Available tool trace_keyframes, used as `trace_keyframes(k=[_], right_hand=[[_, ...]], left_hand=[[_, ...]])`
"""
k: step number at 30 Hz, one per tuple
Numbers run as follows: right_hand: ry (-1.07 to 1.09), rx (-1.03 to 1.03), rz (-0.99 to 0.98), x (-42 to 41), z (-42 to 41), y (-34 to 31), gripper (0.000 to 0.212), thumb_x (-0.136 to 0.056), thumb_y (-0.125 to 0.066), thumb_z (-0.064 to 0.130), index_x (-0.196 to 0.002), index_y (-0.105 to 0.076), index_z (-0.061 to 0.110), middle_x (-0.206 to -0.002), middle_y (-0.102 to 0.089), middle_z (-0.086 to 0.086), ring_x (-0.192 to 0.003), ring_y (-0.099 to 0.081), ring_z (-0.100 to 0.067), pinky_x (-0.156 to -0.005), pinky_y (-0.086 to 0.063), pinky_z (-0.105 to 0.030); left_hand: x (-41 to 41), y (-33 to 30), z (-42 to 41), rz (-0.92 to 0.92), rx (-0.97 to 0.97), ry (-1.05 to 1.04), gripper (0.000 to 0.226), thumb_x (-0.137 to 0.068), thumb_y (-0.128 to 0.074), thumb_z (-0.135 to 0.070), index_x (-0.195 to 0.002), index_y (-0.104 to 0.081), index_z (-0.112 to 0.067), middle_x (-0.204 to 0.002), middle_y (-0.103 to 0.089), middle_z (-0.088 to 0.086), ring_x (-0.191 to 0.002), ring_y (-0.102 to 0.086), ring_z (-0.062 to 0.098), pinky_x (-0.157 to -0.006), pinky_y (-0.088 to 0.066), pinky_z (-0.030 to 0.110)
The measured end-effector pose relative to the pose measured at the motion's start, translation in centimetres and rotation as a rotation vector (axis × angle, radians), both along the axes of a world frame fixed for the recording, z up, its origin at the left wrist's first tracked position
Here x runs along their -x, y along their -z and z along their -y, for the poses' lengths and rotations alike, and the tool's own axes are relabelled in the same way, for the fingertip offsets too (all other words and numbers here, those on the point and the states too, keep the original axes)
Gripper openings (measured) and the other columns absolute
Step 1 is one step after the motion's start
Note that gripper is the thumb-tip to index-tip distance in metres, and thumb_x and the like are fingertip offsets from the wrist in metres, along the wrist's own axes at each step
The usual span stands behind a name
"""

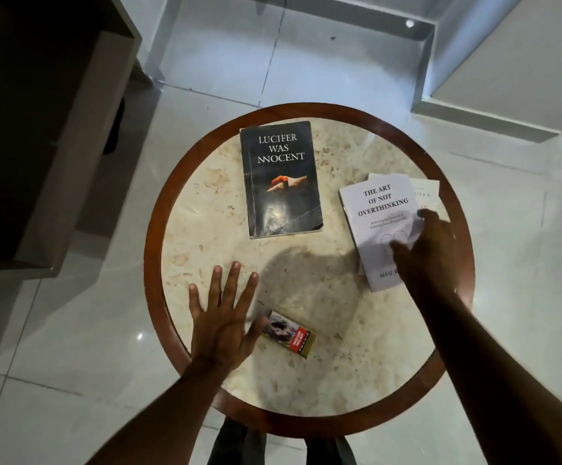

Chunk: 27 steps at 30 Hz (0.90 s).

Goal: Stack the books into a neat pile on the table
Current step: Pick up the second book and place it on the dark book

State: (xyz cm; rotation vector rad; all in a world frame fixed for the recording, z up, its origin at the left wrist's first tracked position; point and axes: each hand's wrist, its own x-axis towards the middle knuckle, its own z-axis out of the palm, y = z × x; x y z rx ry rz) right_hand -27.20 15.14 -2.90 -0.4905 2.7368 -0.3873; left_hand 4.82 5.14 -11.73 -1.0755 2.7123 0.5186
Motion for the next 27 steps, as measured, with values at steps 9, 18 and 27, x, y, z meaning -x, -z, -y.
trace_keyframes(k=[9,18,27], right_hand=[[0.171,0.009,0.187,1.6,-1.7,1.4,0.048,-0.076,-0.076,0.012,-0.118,-0.055,0.008,-0.108,-0.069,-0.02,-0.099,-0.065,-0.039,-0.08,-0.056,-0.044],[0.374,0.153,0.427,3.8,-1.4,1.6,0.016,-0.075,-0.059,0.0,-0.065,-0.057,0.012,-0.075,-0.065,-0.009,-0.08,-0.069,-0.04,-0.07,-0.06,-0.053],[0.156,0.369,0.408,3.6,8.2,-1.8,0.015,-0.077,-0.064,0.002,-0.066,-0.066,0.013,-0.079,-0.069,-0.008,-0.063,-0.064,-0.025,-0.054,-0.056,-0.032]], left_hand=[[-0.1,0.6,-0.1,-0.028,0.066,-0.045,0.057,-0.103,-0.027,-0.043,-0.158,-0.028,-0.032,-0.17,-0.022,0.005,-0.158,-0.015,0.033,-0.12,-0.013,0.069],[-0.2,1.3,-0.3,-0.008,0.098,-0.044,0.059,-0.103,-0.03,-0.042,-0.16,-0.021,-0.033,-0.17,-0.022,0.007,-0.158,-0.015,0.034,-0.12,-0.015,0.069],[-0.5,1.7,-0.2,-0.022,0.064,-0.057,0.059,-0.105,-0.019,-0.047,-0.162,-0.012,-0.037,-0.173,-0.013,0.002,-0.16,-0.008,0.031,-0.122,-0.011,0.069]])
